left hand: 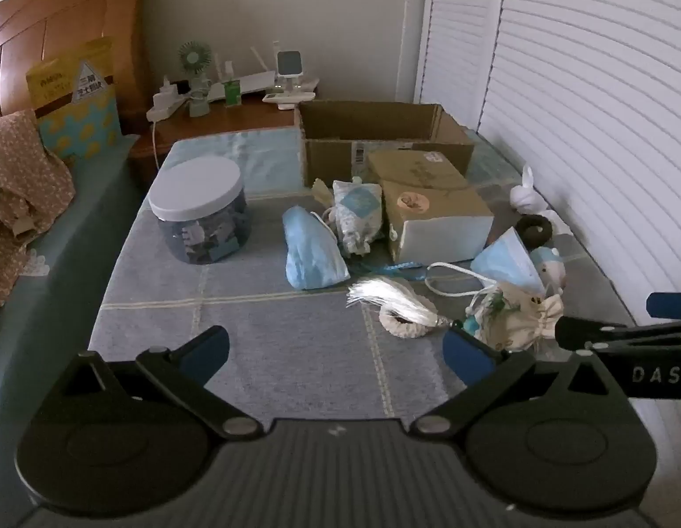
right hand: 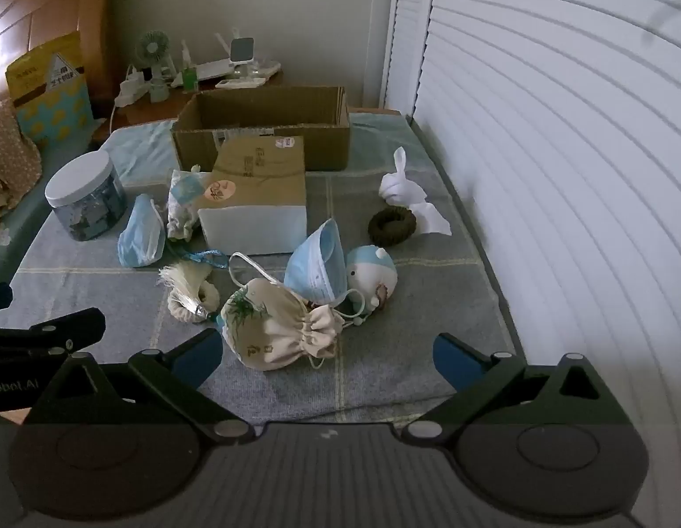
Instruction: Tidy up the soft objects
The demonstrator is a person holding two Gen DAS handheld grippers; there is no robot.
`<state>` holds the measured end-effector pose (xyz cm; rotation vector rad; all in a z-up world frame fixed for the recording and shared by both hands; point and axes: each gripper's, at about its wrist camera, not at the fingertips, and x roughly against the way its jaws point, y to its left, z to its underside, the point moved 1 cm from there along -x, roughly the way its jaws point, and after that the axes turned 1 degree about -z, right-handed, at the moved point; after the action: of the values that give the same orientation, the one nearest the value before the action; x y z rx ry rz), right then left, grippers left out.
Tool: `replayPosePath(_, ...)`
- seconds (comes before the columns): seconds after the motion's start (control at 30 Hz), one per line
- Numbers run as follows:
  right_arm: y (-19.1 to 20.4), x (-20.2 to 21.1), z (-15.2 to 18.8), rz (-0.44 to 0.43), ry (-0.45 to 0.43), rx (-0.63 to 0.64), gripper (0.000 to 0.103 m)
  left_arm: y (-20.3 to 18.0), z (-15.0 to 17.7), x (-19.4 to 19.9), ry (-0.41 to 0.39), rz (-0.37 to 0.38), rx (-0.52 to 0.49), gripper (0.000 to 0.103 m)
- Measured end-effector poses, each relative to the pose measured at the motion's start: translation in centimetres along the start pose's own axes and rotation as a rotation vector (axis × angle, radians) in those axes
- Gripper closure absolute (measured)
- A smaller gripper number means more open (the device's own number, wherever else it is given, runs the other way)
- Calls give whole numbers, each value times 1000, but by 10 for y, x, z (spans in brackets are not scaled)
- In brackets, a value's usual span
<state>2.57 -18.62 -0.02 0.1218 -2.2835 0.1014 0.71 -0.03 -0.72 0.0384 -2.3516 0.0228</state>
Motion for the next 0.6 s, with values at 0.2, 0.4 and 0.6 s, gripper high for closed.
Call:
replayPosePath(0.2,-1,-2,-1,-4,-2,-9,0,-1,0,-1,-6,10,5,1)
replayPosePath(0.4,-2,4,-4,-13,-7,-9,0,-3,0,2,-7,6,8,1)
replayPosePath(0.6,1,3,-4,-6,-9,-2,0,-5,-1,1,-7,6,7,1)
